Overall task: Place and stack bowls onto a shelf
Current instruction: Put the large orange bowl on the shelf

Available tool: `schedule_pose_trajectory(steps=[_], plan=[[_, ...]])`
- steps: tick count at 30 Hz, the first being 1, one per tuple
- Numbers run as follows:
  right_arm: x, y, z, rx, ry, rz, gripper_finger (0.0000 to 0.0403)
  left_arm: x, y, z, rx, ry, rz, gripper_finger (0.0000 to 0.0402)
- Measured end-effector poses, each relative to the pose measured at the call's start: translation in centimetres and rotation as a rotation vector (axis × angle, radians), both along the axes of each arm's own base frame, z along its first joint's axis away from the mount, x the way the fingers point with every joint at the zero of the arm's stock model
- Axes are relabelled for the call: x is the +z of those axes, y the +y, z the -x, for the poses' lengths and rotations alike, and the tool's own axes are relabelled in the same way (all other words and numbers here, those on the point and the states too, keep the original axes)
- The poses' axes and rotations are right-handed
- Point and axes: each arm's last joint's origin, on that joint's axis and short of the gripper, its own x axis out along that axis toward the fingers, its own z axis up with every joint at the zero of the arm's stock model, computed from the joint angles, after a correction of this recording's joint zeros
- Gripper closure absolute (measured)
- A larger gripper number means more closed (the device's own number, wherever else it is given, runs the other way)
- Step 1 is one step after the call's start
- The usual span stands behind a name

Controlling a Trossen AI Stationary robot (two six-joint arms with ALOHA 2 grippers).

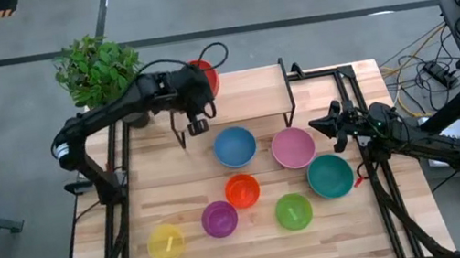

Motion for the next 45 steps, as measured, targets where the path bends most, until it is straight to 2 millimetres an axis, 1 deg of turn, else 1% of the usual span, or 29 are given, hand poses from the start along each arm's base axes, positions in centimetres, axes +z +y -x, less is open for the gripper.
schedule_pose_trajectory(steps=[5, 13, 17, 22, 32, 39, 45], plan=[[0.0, 0.0, 0.0, 0.0, 0.003, 0.003, 0.0394, -1.8, 1.3, -0.6, 0.038, 0.083, 0.035, 0.0402], [0.0, 0.0, 0.0, 0.0, 0.006, 0.008, 0.0394, -3.8, 1.9, -1.6, 0.045, 0.161, 0.063, 0.0402], [-0.1, 0.0, 0.0, 0.0, 0.007, 0.007, 0.0394, -4.3, 2.0, -1.9, 0.04, 0.177, 0.066, 0.0402], [-0.1, 0.0, 0.0, 0.0, 0.008, 0.008, 0.0394, -4.3, 2.0, -1.9, 0.04, 0.179, 0.066, 0.0398], [-0.2, 0.0, 0.0, -0.001, 0.02, 0.005, 0.0394, -4.3, 2.0, -1.9, 0.041, 0.177, 0.066, 0.036], [-0.2, 0.0, 0.0, -0.001, 0.02, 0.005, 0.0394, -4.1, 2.0, -1.9, 0.021, 0.18, 0.056, 0.0316], [-0.2, 0.0, 0.0, -0.001, 0.019, 0.003, 0.0394, -3.2, 1.9, -1.3, 0.03, 0.18, -0.014, 0.0272]])
